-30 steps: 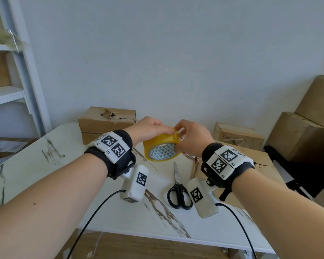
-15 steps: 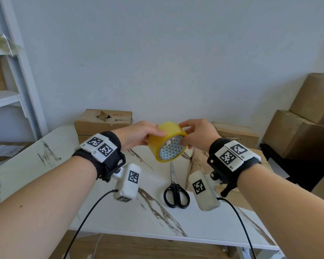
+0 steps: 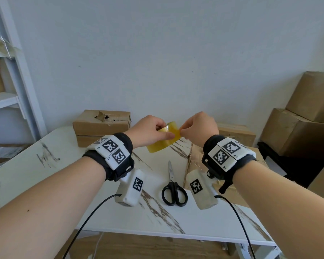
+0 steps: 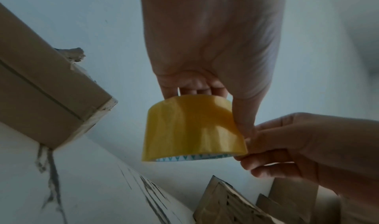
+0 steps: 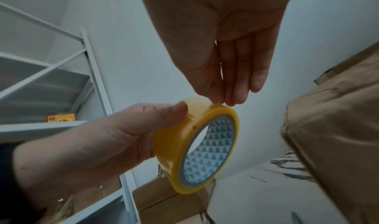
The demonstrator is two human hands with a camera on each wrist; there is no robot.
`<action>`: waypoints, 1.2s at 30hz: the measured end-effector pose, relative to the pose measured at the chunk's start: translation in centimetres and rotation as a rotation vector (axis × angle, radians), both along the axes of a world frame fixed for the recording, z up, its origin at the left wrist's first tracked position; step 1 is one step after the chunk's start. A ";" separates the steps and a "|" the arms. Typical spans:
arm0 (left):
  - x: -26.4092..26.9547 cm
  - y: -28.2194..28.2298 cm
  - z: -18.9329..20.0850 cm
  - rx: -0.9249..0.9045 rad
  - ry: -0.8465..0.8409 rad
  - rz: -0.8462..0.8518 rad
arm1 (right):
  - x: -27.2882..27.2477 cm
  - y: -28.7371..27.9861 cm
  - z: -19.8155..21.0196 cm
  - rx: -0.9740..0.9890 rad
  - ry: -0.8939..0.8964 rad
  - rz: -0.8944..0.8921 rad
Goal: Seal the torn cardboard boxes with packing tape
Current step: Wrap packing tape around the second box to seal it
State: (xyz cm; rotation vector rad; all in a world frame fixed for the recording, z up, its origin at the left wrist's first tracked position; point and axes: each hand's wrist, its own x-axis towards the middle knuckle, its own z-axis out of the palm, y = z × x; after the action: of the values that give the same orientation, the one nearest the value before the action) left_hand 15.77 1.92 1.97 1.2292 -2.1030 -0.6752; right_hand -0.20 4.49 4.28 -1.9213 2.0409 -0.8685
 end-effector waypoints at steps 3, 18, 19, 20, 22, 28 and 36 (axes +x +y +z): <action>-0.4 0.1 0.1 -0.054 -0.076 -0.014 | -0.1 0.2 0.2 0.004 0.072 -0.039; -0.7 -0.2 0.7 -0.223 -0.322 0.060 | -1.0 0.2 -0.2 0.056 -0.194 0.091; -0.7 -0.2 0.8 -0.226 -0.316 0.058 | -1.2 0.2 -0.3 0.075 -0.259 0.097; -0.7 -0.2 0.9 -0.228 -0.307 0.051 | -1.3 0.2 -0.3 0.092 -0.306 0.107; -0.7 -0.3 0.9 -0.230 -0.296 0.039 | -1.6 0.3 -0.4 0.103 -0.331 0.131; -1.0 -0.5 0.8 -0.303 -0.419 0.148 | -1.1 0.6 0.1 0.041 -0.256 0.154; -0.9 -1.1 1.3 -0.172 -0.291 0.087 | -1.8 0.7 0.5 -0.020 -0.464 0.067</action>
State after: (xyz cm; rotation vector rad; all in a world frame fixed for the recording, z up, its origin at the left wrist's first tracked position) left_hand 14.84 0.85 3.23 1.3780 -2.2698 -0.2817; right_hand -2.03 5.15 4.81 -1.5947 1.6891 -1.1891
